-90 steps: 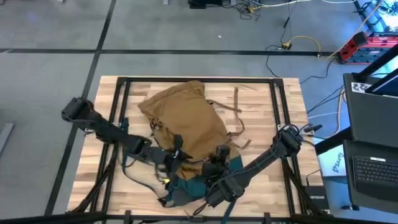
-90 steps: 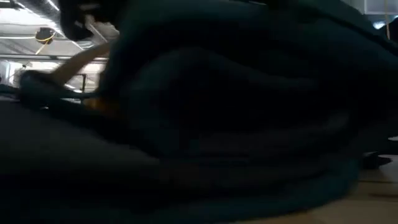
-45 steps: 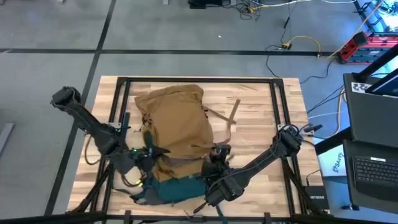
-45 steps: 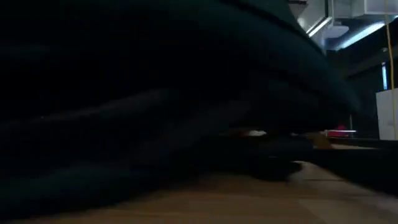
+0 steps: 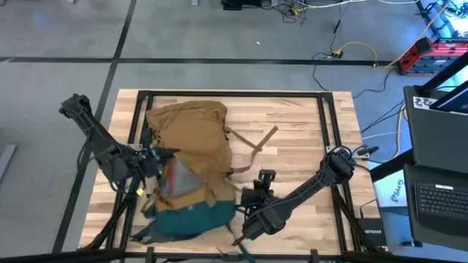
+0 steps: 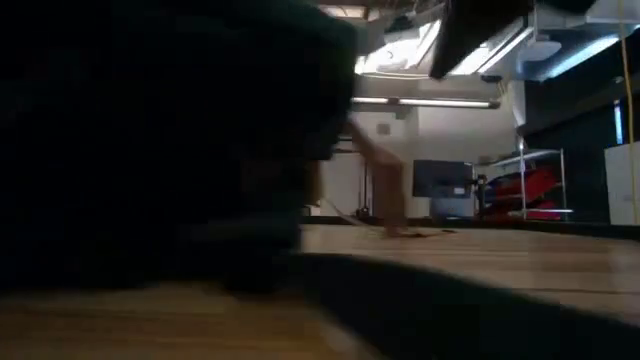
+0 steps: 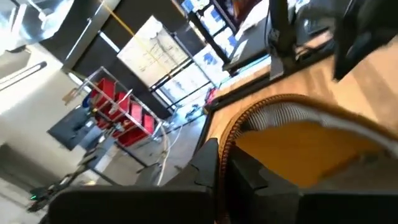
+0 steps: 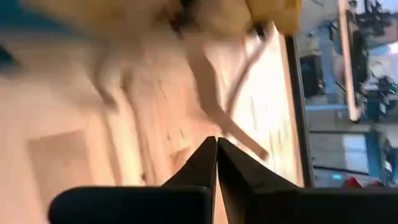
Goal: Unpack backpack
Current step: Open the brown backpack, then remove the pink zipper pouch from the brown backpack
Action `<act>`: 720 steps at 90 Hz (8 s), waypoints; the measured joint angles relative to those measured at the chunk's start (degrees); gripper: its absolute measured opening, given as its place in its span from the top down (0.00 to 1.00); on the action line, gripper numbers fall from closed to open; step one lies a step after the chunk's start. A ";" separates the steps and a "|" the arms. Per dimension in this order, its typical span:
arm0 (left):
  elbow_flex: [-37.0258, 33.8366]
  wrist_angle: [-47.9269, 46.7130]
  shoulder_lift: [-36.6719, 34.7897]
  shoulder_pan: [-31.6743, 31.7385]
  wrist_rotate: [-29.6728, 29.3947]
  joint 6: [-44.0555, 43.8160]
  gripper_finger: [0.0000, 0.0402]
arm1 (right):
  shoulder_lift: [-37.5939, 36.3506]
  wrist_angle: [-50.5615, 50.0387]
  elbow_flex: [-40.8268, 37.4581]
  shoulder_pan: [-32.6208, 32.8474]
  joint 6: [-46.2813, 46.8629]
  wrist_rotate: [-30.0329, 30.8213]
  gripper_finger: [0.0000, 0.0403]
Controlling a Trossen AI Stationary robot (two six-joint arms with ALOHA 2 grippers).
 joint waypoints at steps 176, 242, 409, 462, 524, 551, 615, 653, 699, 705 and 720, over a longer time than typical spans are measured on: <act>0.11 4.01 14.58 20.57 34.69 -9.84 1.00 | 0.75 63.26 -1.07 -13.02 -38.83 -5.24 0.50; 0.39 1.52 11.86 9.27 33.69 -10.93 0.84 | 2.10 54.29 -1.08 -17.37 -40.60 -3.55 0.99; 0.79 3.39 41.62 9.39 72.73 -42.22 0.41 | -1.40 48.35 6.65 -18.12 -52.67 10.53 1.00; 0.61 3.04 41.68 7.30 74.39 -41.86 0.41 | -13.07 38.57 7.04 -20.58 -51.60 17.34 1.00; 0.83 -3.38 41.40 11.70 70.73 -41.47 0.41 | -16.95 6.50 7.01 -25.64 -26.41 21.24 1.00; 0.83 -6.27 39.59 14.14 69.85 -38.91 0.41 | -22.21 6.30 5.14 -25.83 -24.82 19.85 1.00; 0.45 -20.88 32.06 15.25 60.41 -39.87 0.41 | -54.39 80.67 -55.52 -41.68 -48.78 -19.41 1.00; -2.54 -21.78 23.38 20.03 55.75 -31.40 0.41 | -60.47 91.38 -65.22 -52.58 -51.29 -34.27 1.00; -20.29 -6.72 -10.76 23.38 53.89 -26.20 0.41 | -60.44 93.29 -65.24 -52.42 -50.30 -40.13 0.93; -20.54 -6.30 -13.93 23.36 53.81 -26.25 0.41 | -60.44 94.00 -65.24 -52.40 -49.86 -41.84 0.93; -20.65 -5.75 -13.91 22.82 53.75 -26.71 0.41 | -60.41 94.64 -65.24 -51.62 -48.29 -47.45 0.92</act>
